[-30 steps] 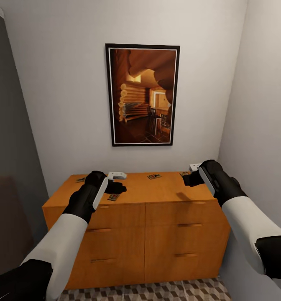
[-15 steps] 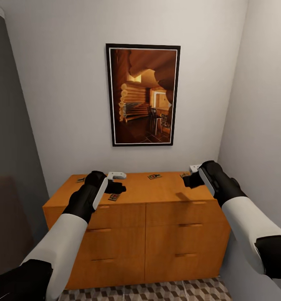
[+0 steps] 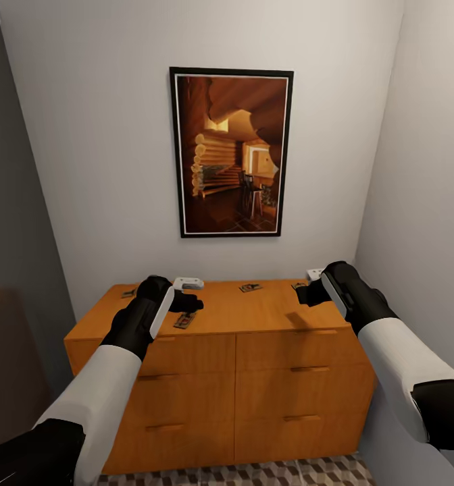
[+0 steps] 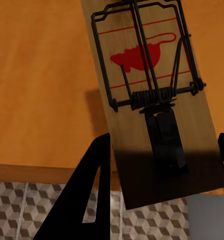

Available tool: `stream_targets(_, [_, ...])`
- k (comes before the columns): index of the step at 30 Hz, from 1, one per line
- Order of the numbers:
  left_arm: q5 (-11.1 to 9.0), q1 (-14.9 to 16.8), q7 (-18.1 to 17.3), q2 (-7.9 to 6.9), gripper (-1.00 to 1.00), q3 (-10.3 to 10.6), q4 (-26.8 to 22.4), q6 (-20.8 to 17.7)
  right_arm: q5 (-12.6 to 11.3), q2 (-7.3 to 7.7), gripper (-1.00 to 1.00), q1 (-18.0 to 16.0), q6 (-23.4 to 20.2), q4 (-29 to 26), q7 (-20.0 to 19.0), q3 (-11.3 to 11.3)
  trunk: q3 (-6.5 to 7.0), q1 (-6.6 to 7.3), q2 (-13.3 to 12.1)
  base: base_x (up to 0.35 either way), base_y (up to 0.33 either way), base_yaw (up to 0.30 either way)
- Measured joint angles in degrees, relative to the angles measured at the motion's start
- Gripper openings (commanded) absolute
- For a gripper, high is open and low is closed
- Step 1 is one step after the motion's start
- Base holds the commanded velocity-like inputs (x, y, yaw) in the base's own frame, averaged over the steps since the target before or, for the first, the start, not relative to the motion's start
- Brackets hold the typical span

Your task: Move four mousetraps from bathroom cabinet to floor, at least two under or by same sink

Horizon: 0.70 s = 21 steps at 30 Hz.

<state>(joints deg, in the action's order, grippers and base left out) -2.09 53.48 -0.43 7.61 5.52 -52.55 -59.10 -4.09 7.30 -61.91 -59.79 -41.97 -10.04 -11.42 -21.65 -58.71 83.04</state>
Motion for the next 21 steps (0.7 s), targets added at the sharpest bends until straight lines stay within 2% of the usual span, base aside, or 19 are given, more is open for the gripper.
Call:
stream_targets(8, [0.0,0.0,-0.1,0.03,1.0,0.0,0.0,0.0,0.1,0.0,-1.0,0.0,0.0,0.0,0.0,0.0,0.0,0.0,0.0,0.202,0.0,0.0])
stream_targets(21, [0.0,0.0,0.0,0.04,1.0,0.1,0.1,0.0,0.1,0.0,-1.0,0.0,0.0,0.0,0.0,0.0,0.0,-0.02,0.0,0.028,0.0,0.0])
